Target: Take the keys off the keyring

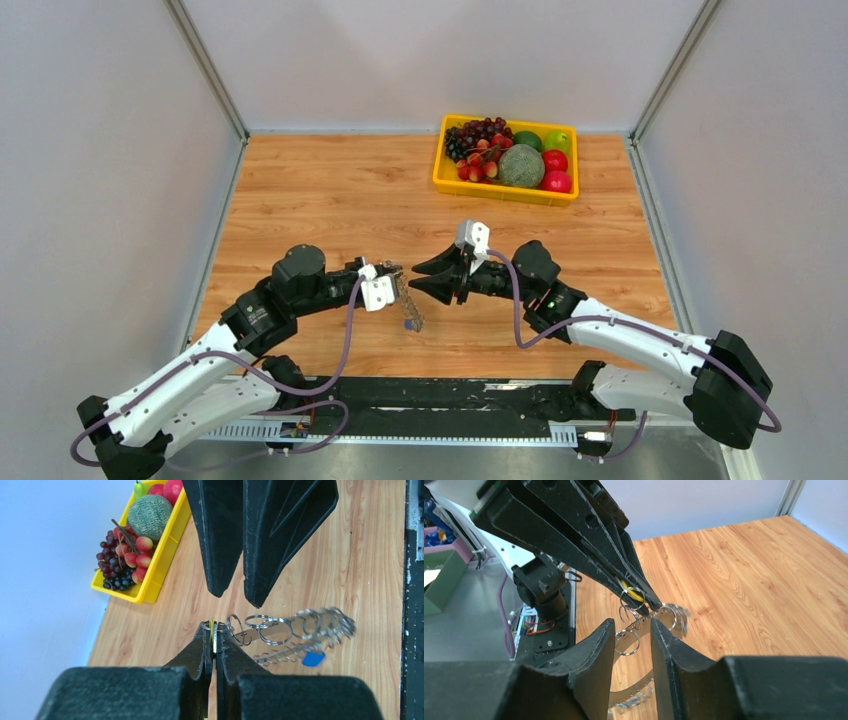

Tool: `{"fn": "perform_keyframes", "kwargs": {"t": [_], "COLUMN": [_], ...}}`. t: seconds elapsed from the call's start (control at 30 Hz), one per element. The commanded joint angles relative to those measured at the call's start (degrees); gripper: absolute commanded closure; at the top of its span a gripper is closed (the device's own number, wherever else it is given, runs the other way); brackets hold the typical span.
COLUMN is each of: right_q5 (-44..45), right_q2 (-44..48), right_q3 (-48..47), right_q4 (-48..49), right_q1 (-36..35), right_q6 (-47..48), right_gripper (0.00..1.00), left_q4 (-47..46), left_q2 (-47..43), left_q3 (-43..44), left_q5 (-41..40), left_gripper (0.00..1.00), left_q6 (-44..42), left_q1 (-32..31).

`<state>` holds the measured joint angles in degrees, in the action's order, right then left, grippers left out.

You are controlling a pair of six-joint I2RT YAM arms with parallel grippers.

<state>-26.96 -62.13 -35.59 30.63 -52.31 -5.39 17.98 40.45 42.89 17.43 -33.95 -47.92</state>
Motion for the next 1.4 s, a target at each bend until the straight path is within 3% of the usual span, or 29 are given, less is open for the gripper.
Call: {"fn": "perform_keyframes", "kwargs": {"t": [0.0, 0.37, 0.67, 0.8, 0.87, 0.97, 1.07, 1.2, 1.37], "right_q5": [-2.0, -5.0, -5.1, -4.7, -3.6, -2.6, -2.7, -3.1, -4.3], "right_q2": [0.5, -3.9, -6.4, -6.8, -6.8, -6.9, -7.3, -7.9, -7.6], "right_q3": [-4.0, -9.0, -10.1, -10.2, -10.1, -10.2, -10.5, -10.9, -10.7], "right_q4": [-5.9, -10.5, -12.7, -13.2, -13.3, -13.3, -13.0, -12.5, -10.4], "right_q1": [-0.5, -2.1, -3.6, -3.7, -3.7, -3.8, -3.8, -3.9, -3.9], "right_q6": [6.5, 13.0, 13.5, 12.8, 12.6, 12.2, 11.9, 11.1, 9.9], "right_gripper": [0.65, 0.65, 0.81, 0.80, 0.71, 0.67, 0.69, 0.81, 0.76], "left_q4": [-3.0, -2.8, -3.5, -4.3, -4.4, -4.4, -4.4, -4.4, -4.4], "left_q2": [-1.3, -2.0, -3.8, -5.4, -5.7, -5.6, -5.6, -5.5, -5.1], "left_q3": [0.5, 0.2, -0.2, -0.8, -1.1, -1.1, -1.2, -1.3, -1.5], "left_q5": [2.4, 5.3, 3.8, 3.1, 3.1, 3.2, 3.4, 3.5, 4.1], "left_gripper": [1.00, 1.00, 1.00, 1.00, 1.00, 1.00, 1.00, 1.00, 1.00], "left_q6": [-1.8, -2.8, -3.0, -3.0, -3.1, -3.2, -3.2, -3.3, -3.6], "left_q1": [0.3, 0.2, 0.2, 0.2, 0.2, 0.2, 0.2, 0.3, 0.2]}}
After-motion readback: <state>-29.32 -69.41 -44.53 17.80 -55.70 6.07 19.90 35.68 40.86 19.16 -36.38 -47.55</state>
